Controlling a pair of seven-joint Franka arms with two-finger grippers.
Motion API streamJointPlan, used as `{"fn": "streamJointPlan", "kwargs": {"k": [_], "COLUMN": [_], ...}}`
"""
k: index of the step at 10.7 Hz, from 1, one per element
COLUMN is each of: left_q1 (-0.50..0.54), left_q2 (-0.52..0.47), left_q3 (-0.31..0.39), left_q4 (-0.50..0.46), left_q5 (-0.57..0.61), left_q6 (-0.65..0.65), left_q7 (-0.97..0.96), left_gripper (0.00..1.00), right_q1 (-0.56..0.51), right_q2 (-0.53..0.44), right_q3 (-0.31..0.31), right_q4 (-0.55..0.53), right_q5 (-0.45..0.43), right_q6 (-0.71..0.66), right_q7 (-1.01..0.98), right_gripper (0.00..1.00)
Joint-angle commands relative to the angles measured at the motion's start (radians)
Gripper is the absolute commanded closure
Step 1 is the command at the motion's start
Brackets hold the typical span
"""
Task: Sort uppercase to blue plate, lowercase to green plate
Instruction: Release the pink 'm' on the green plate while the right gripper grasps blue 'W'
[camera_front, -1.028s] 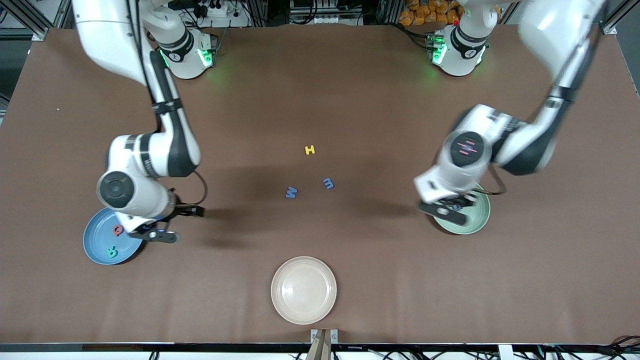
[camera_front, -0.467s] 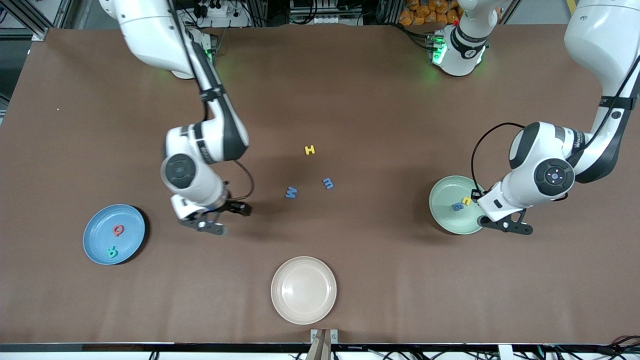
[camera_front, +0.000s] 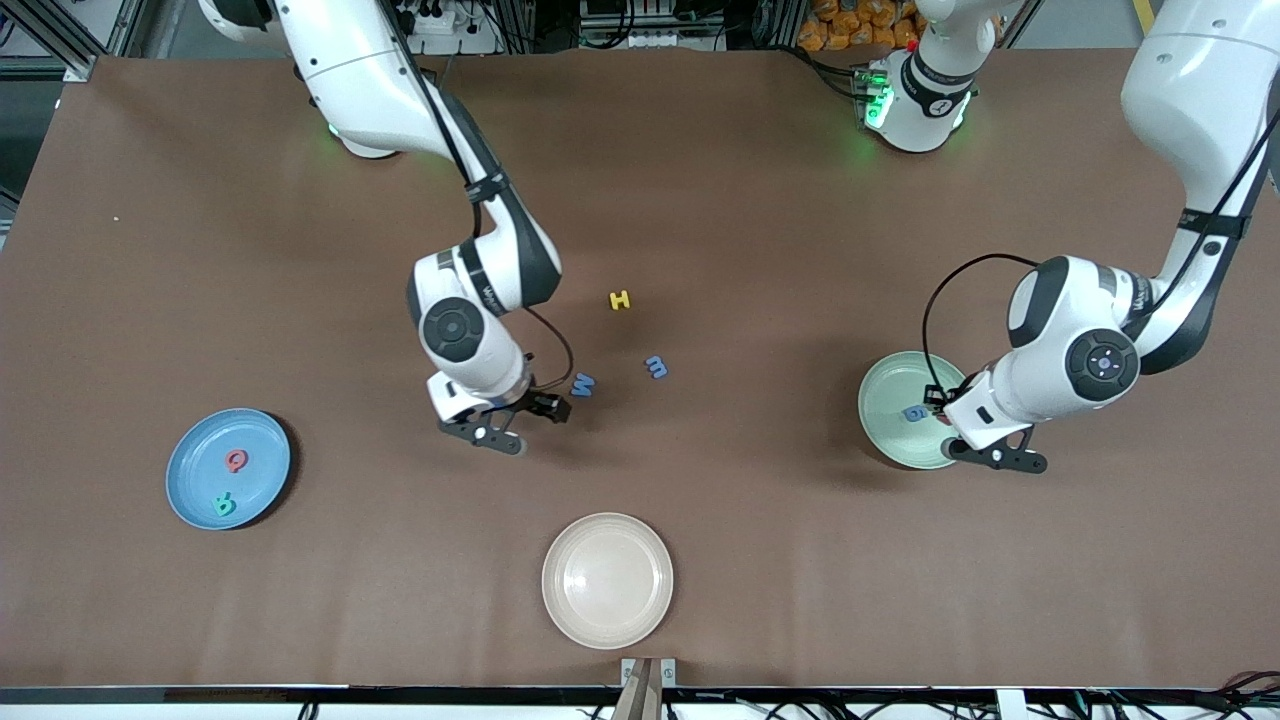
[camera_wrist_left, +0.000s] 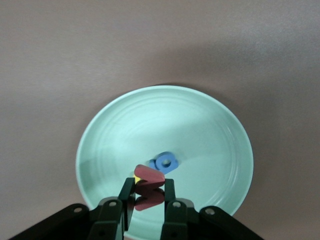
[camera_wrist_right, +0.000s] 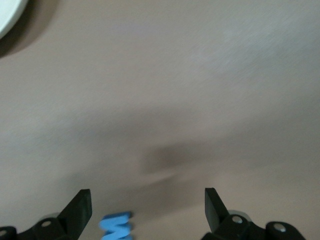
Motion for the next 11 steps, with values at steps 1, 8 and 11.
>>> {"fn": "streamJointPlan", "kwargs": {"k": [1,8,11], "left_q1": [0.009,0.001,-0.008], "left_q2": [0.055,0.075,0.025], "left_q3": [-0.005,0.006,0.001], "left_q4": [-0.004,-0.001,0.007], "left_q5": [-0.017,-0.009,-0.008], "left_q6": [0.061,0.085,0.037], "left_q7": [-0.040,-0.072,-0.109], "left_gripper": [1.00,0.55,0.43], "right_q1": [0.021,0.072,0.085], "right_q2": [0.038,0.079,0.101], "right_q3": [0.016,0.016,0.016], "right_q4": [0.030,0.024,0.024], "right_q5": [0.013,0.012,0.012], "right_q6": [0.041,0.096,0.119], "right_q7": [0.047,0.084,0.087], "right_gripper": [0.00,0.00,0.00]}}
